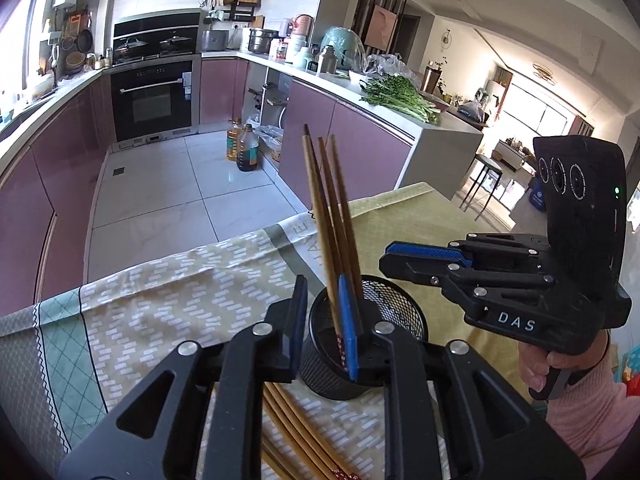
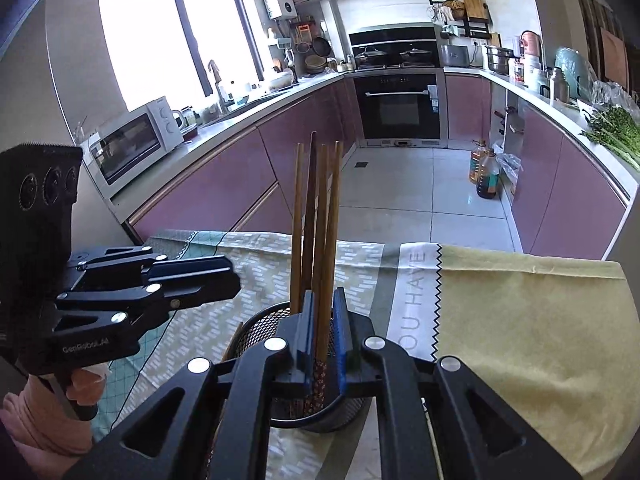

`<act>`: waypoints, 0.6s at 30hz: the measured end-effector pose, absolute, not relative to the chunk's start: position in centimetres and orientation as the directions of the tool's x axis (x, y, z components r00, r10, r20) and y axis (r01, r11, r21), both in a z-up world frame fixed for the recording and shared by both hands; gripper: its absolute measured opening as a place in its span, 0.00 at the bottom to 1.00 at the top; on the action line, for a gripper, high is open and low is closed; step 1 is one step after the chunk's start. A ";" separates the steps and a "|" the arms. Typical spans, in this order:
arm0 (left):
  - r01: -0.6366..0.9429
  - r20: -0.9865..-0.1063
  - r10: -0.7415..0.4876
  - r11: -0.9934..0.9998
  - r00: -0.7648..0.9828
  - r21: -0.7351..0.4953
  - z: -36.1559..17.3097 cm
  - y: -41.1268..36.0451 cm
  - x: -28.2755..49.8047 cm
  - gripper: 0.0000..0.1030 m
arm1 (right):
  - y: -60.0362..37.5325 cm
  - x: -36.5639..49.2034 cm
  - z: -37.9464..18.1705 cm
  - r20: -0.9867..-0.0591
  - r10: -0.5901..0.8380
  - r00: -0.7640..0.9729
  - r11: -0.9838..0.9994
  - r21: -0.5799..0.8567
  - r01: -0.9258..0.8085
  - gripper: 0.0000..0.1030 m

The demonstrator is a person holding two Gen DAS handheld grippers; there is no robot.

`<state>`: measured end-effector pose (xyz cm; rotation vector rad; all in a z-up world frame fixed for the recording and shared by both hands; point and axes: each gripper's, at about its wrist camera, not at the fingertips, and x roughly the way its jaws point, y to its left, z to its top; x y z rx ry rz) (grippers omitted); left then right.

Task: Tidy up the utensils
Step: 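Raise the chopsticks upright and release them into the mesh cup with both tools, then open both tools and return them over the remaining chopsticks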

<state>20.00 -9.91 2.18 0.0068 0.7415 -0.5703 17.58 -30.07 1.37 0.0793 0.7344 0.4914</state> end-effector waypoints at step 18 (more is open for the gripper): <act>0.374 -0.655 -0.360 0.919 0.664 -0.126 -3.8 -2.3 11.2 0.46 | -26.0 8.3 -1.2 -0.588 0.586 0.558 0.780 0.222 -0.585 0.41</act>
